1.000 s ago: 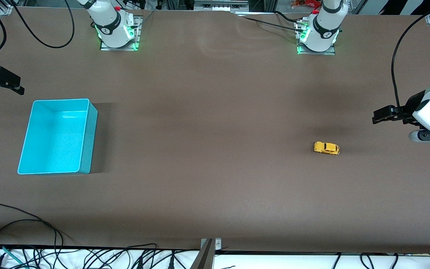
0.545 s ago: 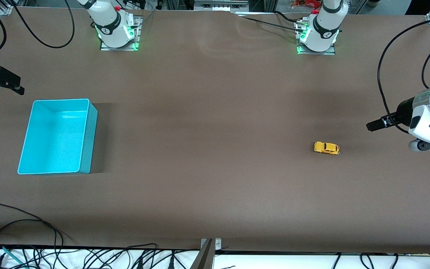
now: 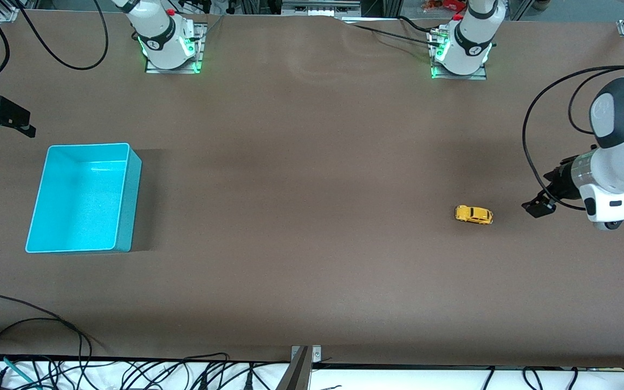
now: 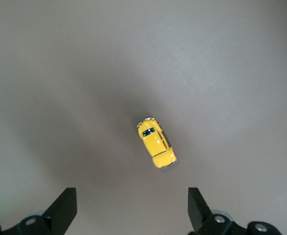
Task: Wind up and store yellow beetle car
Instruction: 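Lower the left gripper over the yellow beetle car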
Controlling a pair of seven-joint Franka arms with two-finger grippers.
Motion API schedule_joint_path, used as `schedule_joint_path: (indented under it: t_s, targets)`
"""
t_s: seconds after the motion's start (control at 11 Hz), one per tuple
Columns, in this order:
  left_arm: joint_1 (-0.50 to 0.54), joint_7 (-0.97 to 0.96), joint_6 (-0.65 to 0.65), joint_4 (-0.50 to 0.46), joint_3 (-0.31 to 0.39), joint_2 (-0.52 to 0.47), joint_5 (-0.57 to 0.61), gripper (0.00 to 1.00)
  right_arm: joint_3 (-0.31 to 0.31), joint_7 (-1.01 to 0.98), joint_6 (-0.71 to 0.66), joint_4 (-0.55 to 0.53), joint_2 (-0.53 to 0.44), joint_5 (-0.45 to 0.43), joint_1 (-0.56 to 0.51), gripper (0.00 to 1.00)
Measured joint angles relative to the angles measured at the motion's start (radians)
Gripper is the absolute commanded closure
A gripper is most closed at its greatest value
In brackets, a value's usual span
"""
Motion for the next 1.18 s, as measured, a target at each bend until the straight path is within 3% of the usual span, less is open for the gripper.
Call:
schedule_joint_path:
  t_s: [0.18, 0.55, 1.18]
  targets:
    - [0.0, -0.139, 0.11, -0.079, 0.0, 0.002, -0.033, 0.0, 0.0, 0.0, 0.0, 0.0, 0.0, 0.0, 0.0, 0.0]
    - [-0.002, -0.219, 0.293, -0.235, -0.003, 0.017, -0.042, 0.0, 0.0, 0.0, 0.0, 0.0, 0.0, 0.0, 0.0, 0.0]
    - [-0.016, -0.421, 0.531, -0.265, -0.022, 0.182, -0.042, 0.0, 0.0, 0.0, 0.0, 0.0, 0.0, 0.0, 0.0, 0.0]
